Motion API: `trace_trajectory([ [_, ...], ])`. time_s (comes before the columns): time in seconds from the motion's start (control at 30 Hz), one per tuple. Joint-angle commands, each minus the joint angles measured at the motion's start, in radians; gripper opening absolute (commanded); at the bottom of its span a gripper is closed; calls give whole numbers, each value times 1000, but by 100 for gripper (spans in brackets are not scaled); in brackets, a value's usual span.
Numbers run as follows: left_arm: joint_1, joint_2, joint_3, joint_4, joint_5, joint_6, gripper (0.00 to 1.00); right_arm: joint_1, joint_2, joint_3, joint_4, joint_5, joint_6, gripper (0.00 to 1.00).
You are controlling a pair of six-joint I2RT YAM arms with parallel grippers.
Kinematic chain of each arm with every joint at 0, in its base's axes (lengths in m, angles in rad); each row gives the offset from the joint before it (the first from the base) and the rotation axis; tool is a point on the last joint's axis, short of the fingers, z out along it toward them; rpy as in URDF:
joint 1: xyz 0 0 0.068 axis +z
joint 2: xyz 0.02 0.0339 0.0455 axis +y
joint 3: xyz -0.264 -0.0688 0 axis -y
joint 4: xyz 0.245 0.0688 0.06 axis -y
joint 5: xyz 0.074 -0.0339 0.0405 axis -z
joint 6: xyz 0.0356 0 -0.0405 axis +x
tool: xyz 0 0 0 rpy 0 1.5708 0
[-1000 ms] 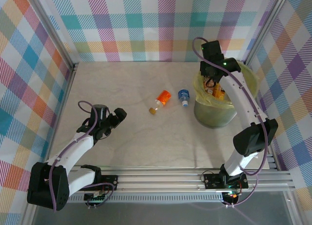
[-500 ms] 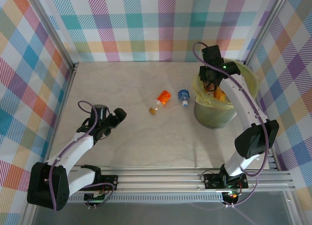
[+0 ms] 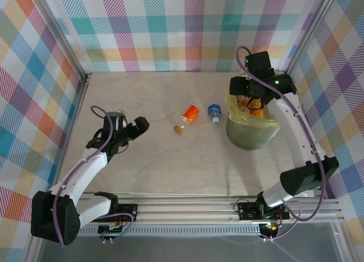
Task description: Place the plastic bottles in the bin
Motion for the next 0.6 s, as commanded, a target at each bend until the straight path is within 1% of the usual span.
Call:
trace_trajectory([
  [0.0,-52,33,79,-29,-10,110,100,-3,-69,7,-28,-68,10,88],
  [0.03,-67,45,95,-29,-17,126,100,-4,-85,2,-28,-81,10,89],
  [0.07,-87,59,113,-63,-28,146,100,-4,-102,-7,-26,-97,13,91],
  [0.27,-198,180,213,-68,-98,252,100,-3,-198,-61,-20,-201,29,99],
  [0.4,-268,307,297,-73,-145,328,100,-3,-255,-98,-29,-238,42,100],
  [0.57,-321,500,451,-110,-172,434,100,-3,-319,-150,-33,-232,67,100],
])
